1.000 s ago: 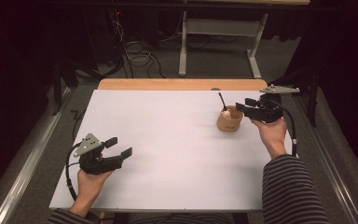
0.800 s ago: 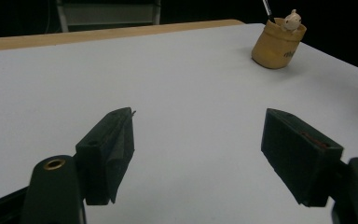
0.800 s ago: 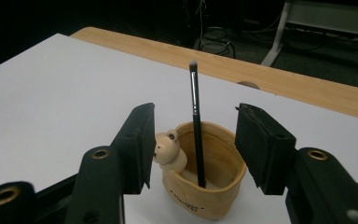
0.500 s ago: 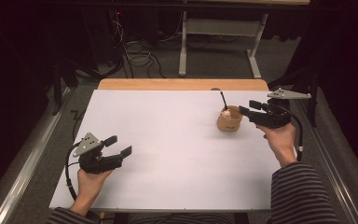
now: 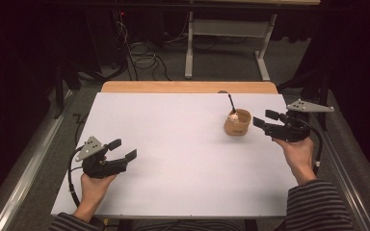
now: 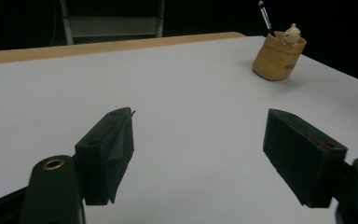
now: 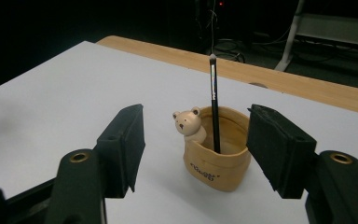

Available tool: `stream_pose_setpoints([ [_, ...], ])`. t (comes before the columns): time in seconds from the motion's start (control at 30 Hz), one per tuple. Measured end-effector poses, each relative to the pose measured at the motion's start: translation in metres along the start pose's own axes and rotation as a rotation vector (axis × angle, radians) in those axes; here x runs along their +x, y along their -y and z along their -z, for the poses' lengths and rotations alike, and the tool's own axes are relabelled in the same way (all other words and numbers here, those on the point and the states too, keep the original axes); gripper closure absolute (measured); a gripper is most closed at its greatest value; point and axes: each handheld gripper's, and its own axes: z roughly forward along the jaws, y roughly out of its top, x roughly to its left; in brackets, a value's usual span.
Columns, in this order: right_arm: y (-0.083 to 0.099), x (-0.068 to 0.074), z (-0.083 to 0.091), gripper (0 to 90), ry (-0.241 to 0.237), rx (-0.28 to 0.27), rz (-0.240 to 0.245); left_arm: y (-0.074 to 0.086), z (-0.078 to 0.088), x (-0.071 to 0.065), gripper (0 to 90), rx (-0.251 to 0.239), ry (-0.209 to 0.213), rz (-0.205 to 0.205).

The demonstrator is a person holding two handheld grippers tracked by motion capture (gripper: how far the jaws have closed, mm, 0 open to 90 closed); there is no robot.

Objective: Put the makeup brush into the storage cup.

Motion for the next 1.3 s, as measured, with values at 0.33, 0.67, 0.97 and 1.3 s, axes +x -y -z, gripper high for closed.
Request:
stream_pose_setpoints([
  [0.33, 0.006, 0.005, 0.018, 35.4, -0.019, -0.036, -0.006, 0.0, -0.001, 0.0, 24.6, -0.003, 0.002, 0.001],
  [0.67, 0.014, 0.011, 0.027, 34.0, -0.042, -0.061, 0.005, 0.0, -0.001, 0.0, 24.6, -0.005, 0.004, 0.003],
  [0.97, 0.02, 0.011, 0.034, 33.9, -0.047, -0.082, -0.005, 0.0, -0.001, 0.0, 24.5, -0.007, 0.006, 0.003],
  [1.3, 0.028, 0.014, 0.039, 34.0, -0.057, -0.094, -0.008, 0.0, -0.001, 0.0, 24.5, -0.006, 0.009, 0.003],
])
